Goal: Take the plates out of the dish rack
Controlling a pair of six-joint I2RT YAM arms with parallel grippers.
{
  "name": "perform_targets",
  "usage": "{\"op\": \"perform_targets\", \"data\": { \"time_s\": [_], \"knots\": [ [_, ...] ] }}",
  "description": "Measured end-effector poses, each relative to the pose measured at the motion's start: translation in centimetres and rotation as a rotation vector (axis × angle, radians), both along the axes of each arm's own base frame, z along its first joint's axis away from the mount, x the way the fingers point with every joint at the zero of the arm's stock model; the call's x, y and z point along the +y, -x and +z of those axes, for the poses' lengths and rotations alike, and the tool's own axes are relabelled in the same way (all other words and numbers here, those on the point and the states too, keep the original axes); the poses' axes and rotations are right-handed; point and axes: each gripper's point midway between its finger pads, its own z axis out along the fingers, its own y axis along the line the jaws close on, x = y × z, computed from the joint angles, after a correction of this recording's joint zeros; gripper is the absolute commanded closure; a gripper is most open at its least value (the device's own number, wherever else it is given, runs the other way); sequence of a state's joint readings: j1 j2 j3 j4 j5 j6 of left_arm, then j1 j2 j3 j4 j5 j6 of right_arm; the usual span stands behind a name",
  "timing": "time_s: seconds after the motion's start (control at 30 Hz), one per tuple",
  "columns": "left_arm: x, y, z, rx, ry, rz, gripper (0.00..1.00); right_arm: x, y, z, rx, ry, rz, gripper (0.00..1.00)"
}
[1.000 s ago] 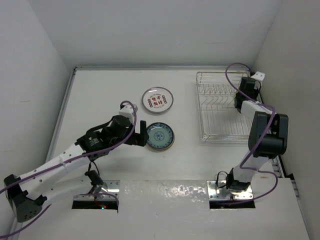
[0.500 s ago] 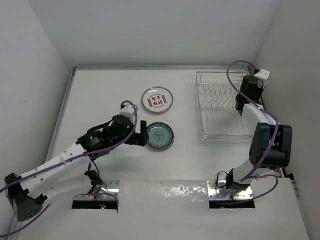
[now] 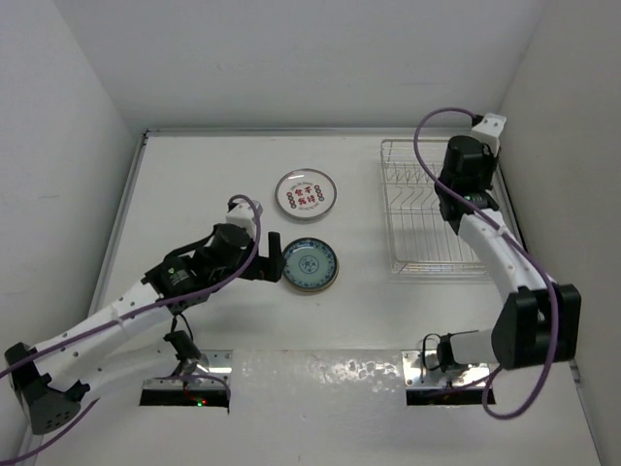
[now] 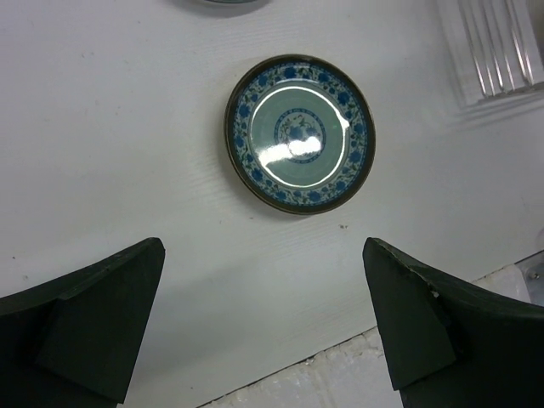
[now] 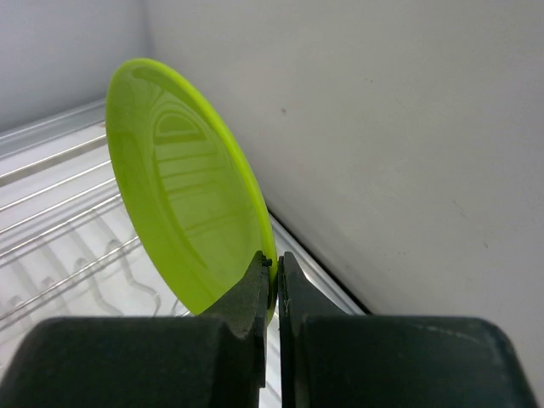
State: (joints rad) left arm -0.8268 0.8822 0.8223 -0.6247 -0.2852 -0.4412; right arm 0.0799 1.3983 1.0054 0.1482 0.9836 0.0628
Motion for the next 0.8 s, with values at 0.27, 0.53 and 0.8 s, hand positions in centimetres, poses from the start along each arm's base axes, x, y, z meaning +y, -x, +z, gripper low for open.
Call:
{"op": "perform_targets", "data": {
  "time_s": [0.27,0.53,0.8],
  "knots": [
    [1.9,0.0,6.2,-0.184,0.205,0.054,0.0,6.1,2.7,3.2,-0.06,-0.19,0.339,1.0],
    [-0.3,0.2,10.3,-0.308,0.463,-0.006,0.0,24.2,7.2,-6.9,0.121,-0.767,1.073,1.0],
    [-1.6,-3.3,3.8,-0.159,0.284,0.095,0.16,35.0,15.3,-9.2,0.275,-1.099,1.423,1.0]
  ]
}}
